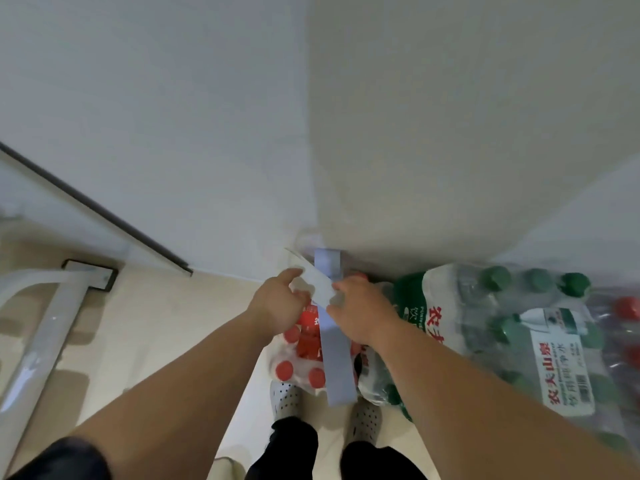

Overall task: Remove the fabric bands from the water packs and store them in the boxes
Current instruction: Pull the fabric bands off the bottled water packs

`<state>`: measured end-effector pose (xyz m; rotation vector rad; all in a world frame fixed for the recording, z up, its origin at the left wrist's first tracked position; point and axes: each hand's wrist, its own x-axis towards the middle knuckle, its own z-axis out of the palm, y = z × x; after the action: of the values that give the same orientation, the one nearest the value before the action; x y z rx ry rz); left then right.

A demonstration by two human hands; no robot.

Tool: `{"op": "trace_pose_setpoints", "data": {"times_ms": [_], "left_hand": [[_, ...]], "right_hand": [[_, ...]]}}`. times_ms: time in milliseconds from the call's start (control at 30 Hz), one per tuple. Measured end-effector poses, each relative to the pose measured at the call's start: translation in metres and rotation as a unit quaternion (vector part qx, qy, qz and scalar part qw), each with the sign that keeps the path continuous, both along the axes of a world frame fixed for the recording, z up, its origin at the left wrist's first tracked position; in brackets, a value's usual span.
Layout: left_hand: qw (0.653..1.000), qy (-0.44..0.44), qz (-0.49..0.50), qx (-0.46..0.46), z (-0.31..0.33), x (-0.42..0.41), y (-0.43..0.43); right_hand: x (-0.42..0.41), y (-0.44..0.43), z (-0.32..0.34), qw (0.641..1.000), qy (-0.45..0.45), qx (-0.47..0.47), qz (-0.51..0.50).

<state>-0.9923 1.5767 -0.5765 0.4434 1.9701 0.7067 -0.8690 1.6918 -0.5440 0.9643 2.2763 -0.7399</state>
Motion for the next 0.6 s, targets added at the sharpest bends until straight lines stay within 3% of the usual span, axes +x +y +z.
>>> {"op": "trace_pose_setpoints", "data": {"times_ms": [133,367,600], "left_hand": [[0.999,-0.019,0.025,0.006,-0.024,-0.002,0.005],[0.989,-0.070,0.105,0.072,-0.033,-0.003,0.006],[0.988,-0.022,0.096,0.121,-0.007,0.001,0.001]], "right_hand": [[0.006,-0.005,-0.022,0.999,-0.026,0.010,0.019],[0.013,-0.018,-0.033,1.000,0.006,0.015,-0.012],[0.016,-0.023,-0.011,0.998,0.043,0.026,-0.036]]}}
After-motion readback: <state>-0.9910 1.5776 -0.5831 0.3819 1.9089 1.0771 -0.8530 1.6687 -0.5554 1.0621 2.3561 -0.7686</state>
